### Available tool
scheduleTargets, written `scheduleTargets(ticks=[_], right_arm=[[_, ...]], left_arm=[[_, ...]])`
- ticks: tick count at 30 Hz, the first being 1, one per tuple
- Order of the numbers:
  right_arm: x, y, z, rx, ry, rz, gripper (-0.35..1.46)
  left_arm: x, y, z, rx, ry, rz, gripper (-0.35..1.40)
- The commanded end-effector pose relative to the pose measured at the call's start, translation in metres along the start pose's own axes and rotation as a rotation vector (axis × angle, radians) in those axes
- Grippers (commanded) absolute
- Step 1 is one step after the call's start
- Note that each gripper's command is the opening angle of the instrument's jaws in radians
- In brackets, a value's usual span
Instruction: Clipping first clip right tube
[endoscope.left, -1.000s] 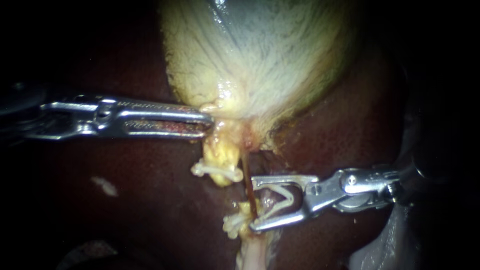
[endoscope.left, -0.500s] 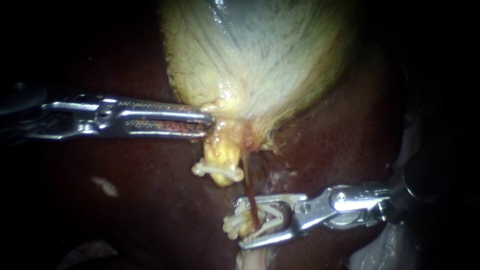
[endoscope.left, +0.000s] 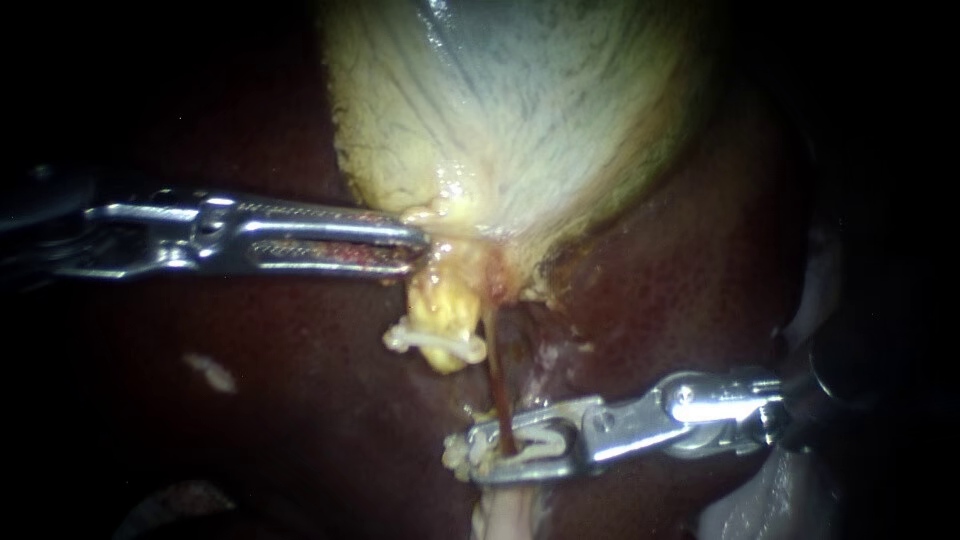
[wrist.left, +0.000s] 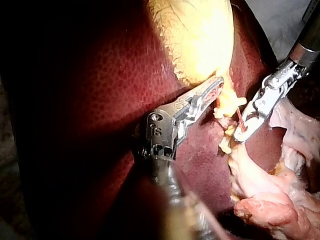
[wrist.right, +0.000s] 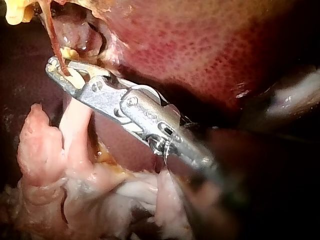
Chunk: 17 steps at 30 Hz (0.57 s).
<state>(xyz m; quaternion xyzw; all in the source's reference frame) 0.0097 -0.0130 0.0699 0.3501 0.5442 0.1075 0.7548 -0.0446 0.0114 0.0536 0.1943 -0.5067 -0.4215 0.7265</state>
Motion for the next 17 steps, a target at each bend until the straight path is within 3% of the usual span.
scheduleTargets(ticks=[1, 17], right_arm=[[-0.0002, 0.0000, 0.0000, -0.001, -0.005, 0.001, -0.35], [-0.0009, 0.0001, 0.0001, -0.003, -0.021, 0.021, -0.35]], left_arm=[[0.0000, 0.0000, 0.0000, 0.000, 0.000, 0.000, -0.35], [0.0001, 0.0002, 0.0001, 0.000, 0.000, 0.000, -0.35]])
